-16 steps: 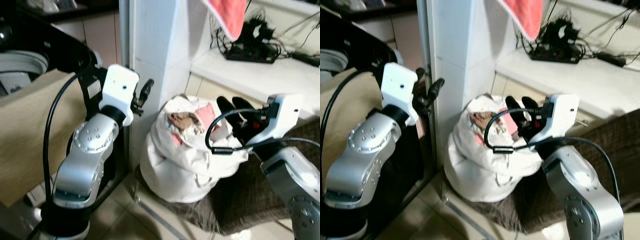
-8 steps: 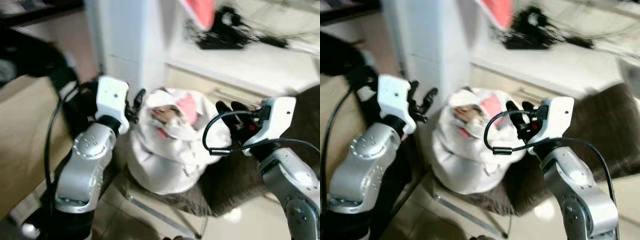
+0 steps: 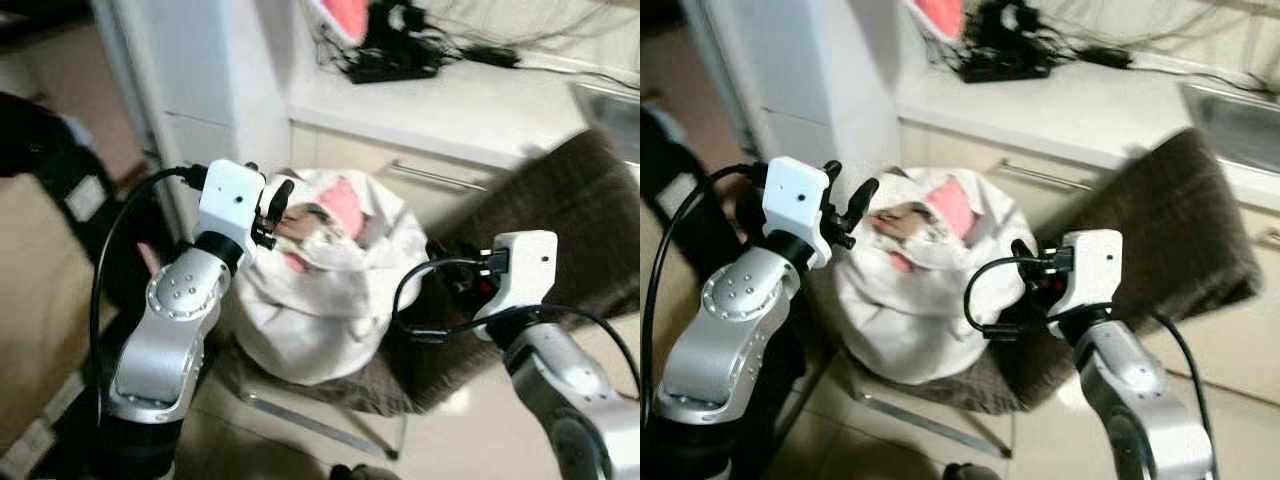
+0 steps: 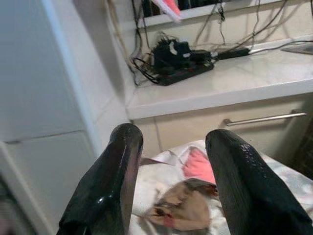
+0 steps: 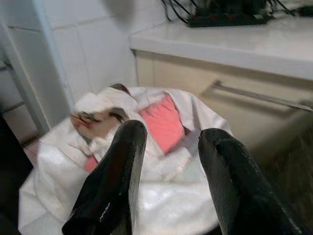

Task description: Clothes washing

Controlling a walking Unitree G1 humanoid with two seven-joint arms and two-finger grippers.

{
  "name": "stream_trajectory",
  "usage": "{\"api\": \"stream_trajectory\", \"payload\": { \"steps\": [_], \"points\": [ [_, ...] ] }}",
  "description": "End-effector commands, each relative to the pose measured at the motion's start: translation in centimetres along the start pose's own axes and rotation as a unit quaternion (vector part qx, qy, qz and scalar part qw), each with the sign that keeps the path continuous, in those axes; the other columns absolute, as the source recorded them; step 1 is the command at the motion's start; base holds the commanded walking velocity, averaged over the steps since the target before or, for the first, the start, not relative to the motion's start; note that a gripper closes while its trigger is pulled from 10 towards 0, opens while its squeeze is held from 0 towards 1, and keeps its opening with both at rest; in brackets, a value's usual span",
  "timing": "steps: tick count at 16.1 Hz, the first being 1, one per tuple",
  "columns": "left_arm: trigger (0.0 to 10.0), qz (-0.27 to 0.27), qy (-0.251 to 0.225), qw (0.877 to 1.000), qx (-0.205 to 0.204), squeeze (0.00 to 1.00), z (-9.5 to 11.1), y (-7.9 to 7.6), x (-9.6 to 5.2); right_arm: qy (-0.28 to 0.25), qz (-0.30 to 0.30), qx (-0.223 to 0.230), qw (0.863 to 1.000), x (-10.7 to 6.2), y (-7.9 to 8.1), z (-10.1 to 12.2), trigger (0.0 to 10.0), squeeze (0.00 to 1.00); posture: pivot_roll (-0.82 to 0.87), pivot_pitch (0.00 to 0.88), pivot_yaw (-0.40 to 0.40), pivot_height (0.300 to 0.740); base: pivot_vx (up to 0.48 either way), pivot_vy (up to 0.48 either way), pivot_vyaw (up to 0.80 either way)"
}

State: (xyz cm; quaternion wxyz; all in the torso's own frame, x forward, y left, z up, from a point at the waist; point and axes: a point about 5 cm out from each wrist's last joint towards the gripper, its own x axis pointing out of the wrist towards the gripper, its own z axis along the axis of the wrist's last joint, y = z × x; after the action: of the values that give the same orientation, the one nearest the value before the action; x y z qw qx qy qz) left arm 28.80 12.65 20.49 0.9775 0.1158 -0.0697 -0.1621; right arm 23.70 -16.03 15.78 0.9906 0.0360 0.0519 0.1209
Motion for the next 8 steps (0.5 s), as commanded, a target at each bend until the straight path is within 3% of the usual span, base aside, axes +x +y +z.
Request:
{"api": "stream_trajectory", "payload": {
  "steps": [1,2,8],
  "points": [
    [10.0,-0.01,-0.01,1.0,0.0,0.0,0.36,-0.04,0.38,0.001,-0.01,-0.003,1.0,0.07,-0.14,-0.29,10.0,0.0,-0.07,0.0,-0.008,0.74,0.0,0.0,0.0],
    [10.0,-0.012,-0.012,1.0,0.001,0.0,0.41,-0.04,0.4,-0.001,-0.01,-0.001,1.0,0.07,-0.1,-0.32,10.0,0.0,-0.07,0.0,-0.008,0.74,0.0,0.0,0.0],
    [10.0,-0.024,-0.021,0.999,-0.005,0.0,0.9,-0.36,0.38,-0.005,0.022,0.006,1.0,-0.14,0.32,-0.45,10.0,0.0,-0.07,0.0,-0.03,0.74,0.286,0.0,0.0]
  ]
}}
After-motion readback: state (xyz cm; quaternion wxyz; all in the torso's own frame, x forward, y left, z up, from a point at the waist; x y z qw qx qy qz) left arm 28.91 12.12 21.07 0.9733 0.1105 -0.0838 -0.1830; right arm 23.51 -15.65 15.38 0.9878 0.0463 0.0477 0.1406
